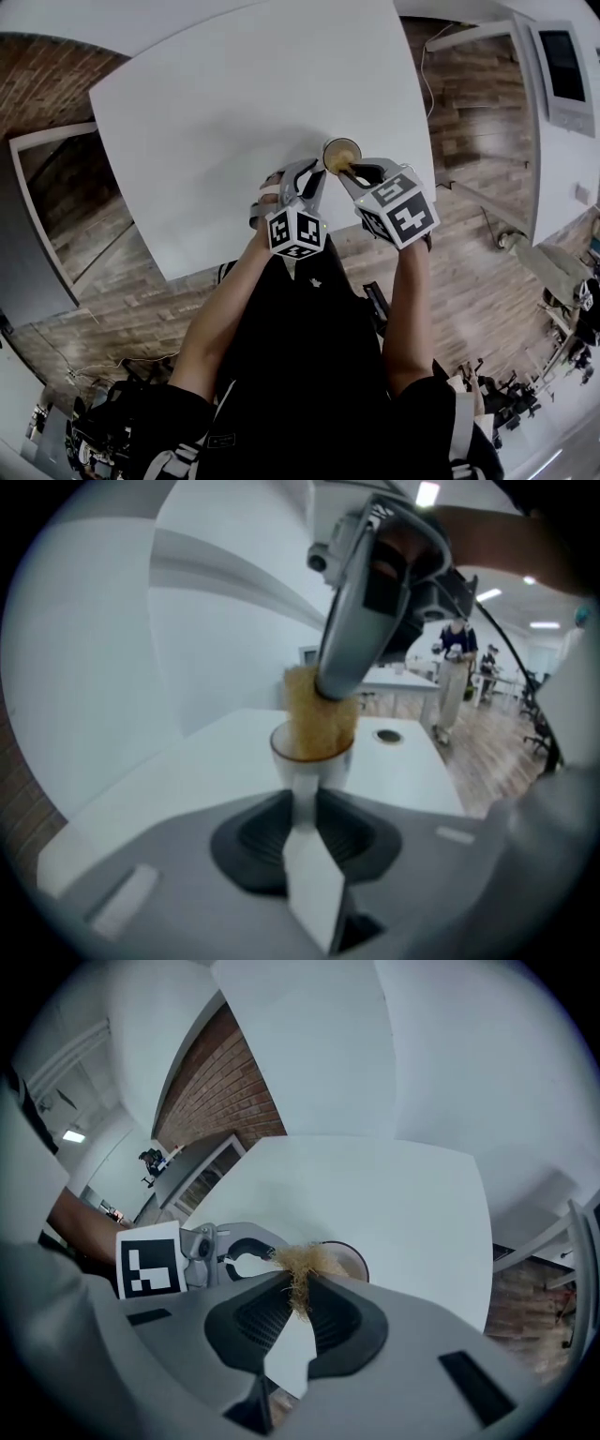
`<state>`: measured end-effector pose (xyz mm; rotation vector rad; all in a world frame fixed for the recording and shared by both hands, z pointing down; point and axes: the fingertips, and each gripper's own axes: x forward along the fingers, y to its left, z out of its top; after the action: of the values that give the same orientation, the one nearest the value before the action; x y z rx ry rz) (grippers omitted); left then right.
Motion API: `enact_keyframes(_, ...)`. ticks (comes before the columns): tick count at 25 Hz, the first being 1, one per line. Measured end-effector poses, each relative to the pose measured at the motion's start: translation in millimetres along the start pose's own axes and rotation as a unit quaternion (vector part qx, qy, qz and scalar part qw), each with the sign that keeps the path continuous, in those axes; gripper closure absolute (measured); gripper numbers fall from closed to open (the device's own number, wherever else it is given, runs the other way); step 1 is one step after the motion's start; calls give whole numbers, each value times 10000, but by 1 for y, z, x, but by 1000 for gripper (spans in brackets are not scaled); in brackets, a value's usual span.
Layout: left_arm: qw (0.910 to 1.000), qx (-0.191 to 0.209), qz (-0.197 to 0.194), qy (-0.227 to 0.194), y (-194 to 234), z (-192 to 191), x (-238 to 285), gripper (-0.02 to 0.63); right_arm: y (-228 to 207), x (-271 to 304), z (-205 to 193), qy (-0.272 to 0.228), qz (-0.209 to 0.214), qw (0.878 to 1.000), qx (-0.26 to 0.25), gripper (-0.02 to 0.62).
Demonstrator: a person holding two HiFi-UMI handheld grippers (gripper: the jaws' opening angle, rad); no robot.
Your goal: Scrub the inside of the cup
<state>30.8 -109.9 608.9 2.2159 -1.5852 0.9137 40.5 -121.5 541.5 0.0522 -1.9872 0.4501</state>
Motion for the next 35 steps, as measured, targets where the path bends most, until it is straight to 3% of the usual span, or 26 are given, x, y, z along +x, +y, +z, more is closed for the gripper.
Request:
enact_keyframes(5, 9998, -115, 91, 106, 1, -5, -1, 526, -1, -28, 5, -654, -257, 9973, 191, 554)
enact_keyframes(9, 9997, -84, 84, 207, 0, -5, -1, 517, -3, -48, 3, -1417, -430, 9878, 477, 554)
enact_keyframes(13, 9999, 58, 14, 160, -5, 6, -11, 484, -1, -71, -2, -2254, -591, 9697, 738, 554)
enact_keyframes(17, 10000, 40, 11, 38, -7, 19, -34, 474, 2, -100, 0, -3164, -744, 9412, 924, 554)
enact_keyframes(22, 9944, -471, 196, -922, -6, 70, -98, 475, 20, -136, -2, -3850, -1074, 9134, 768, 554)
enact_keyframes(24, 9890, -564, 408, -1307, 1, 94, -123, 524, 27, -146, -2, -4034, -1116, 9053, 716, 554)
enact_keyframes(26, 9836, -483, 680, -1600, 9, 112, -141, 590, 30, -152, -4, -4155, -1149, 8997, 688, 554)
enact_keyframes(30, 9666, -156, 1021, -2345, 19, 143, -183, 601, 44, -167, -8, -4430, -1430, 8831, 584, 552)
enact_keyframes(33, 9638, -34, 1103, -2427, 16, 140, -200, 602, 54, -180, -9, -4635, -1774, 8665, 529, 554)
enact_keyframes(35, 9641, -149, 1220, -2352, 16, 132, -199, 603, 61, -180, -9, -4756, -1778, 8599, 520, 552)
